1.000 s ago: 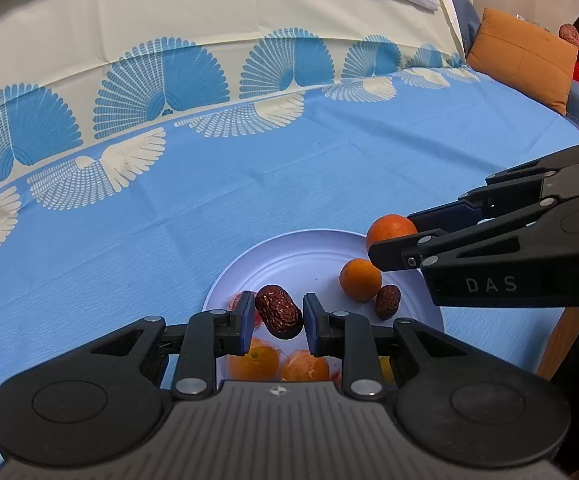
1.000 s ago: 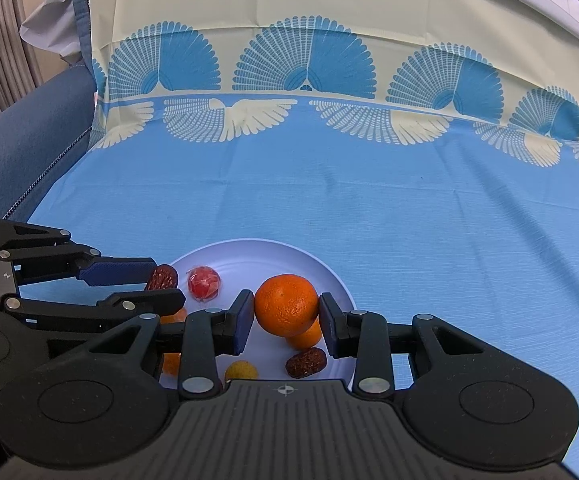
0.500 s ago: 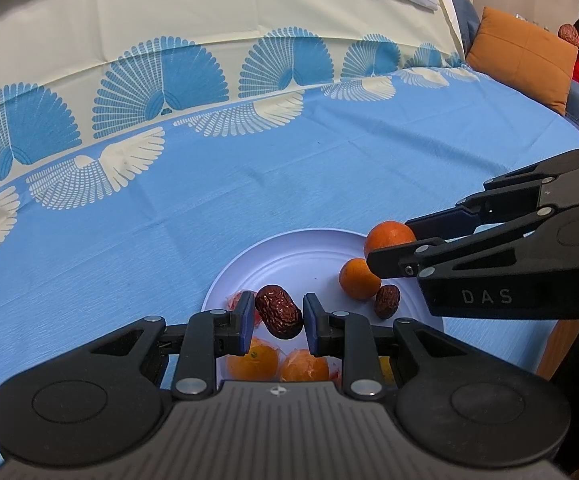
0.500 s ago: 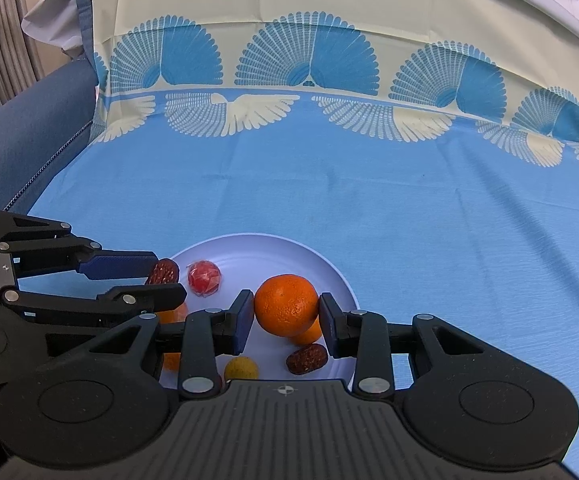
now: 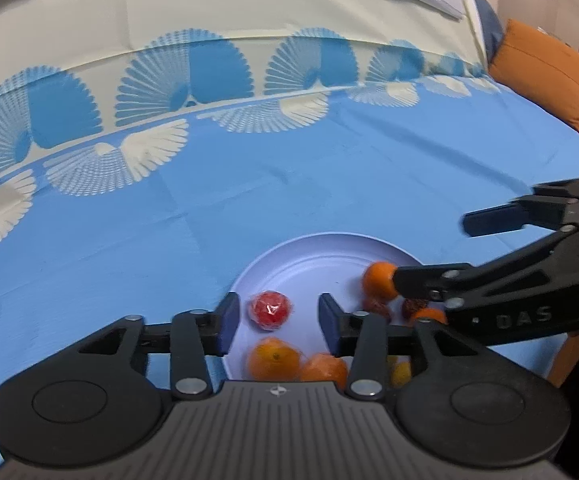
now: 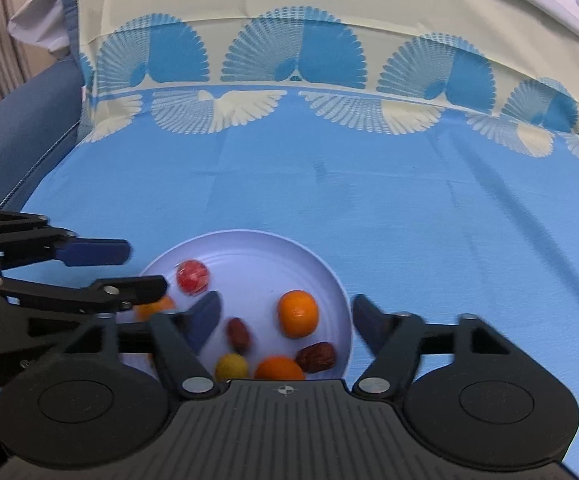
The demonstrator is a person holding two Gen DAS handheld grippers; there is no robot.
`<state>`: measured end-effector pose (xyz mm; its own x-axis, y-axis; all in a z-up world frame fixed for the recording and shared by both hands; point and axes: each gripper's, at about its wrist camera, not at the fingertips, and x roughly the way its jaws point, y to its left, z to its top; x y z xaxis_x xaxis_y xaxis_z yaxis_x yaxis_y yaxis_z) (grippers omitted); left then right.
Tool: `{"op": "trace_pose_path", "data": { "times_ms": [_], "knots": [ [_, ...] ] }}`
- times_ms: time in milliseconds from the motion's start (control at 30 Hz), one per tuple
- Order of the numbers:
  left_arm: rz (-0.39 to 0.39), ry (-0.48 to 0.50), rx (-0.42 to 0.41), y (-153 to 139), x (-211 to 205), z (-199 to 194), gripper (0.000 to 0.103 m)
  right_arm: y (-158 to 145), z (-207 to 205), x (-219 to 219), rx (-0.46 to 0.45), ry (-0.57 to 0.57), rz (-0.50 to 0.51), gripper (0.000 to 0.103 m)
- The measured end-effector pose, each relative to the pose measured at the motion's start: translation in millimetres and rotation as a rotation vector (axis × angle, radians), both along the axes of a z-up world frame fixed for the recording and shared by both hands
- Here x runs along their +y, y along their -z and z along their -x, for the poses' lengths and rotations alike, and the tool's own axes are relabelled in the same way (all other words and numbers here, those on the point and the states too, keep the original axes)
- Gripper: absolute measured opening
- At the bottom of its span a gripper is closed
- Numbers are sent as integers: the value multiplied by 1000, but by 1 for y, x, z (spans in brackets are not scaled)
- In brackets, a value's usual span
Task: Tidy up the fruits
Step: 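Open the right tool to drop the tangerine while the left drops the date onto the plate, then lift both open tools up and away from the plate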
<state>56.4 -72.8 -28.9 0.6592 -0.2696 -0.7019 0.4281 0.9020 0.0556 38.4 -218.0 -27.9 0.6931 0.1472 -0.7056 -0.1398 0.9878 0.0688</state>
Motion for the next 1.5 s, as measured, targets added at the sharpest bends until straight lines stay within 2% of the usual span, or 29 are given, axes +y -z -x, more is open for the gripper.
{"op": "trace_pose_path", "data": {
  "times_ms": [100,167,300,367,433,533,667,767,900,1133,1500],
  "knots": [
    [4,-26,-11,-6,6,3,68,-2,2,-3,-16,18,2,94],
    [8,-44,-18,-10,12,6,81,-4,5,-4,-27,27,8,98],
    [27,-86,-7,-18,22,11,86,-8,14,-8,-41,35,18,102],
    [28,-115,-8,-22,26,16,95,-10,21,-9,-44,36,16,102],
    [52,-149,6,-26,29,22,95,-14,28,-11,-49,48,22,102],
    [98,-237,96,-23,36,33,95,-16,42,-15,-38,75,6,102],
    [40,-314,177,-15,28,56,95,-16,59,-12,7,102,13,102],
    [3,-305,192,-12,20,67,95,-15,67,-9,11,106,35,102],
    [-22,-292,198,-5,18,63,95,-9,62,-10,28,111,63,102],
    [7,-345,278,8,25,45,95,2,51,-13,78,128,53,102],
    [17,-339,288,10,19,40,101,10,42,-10,114,114,73,102]
  ]
}}
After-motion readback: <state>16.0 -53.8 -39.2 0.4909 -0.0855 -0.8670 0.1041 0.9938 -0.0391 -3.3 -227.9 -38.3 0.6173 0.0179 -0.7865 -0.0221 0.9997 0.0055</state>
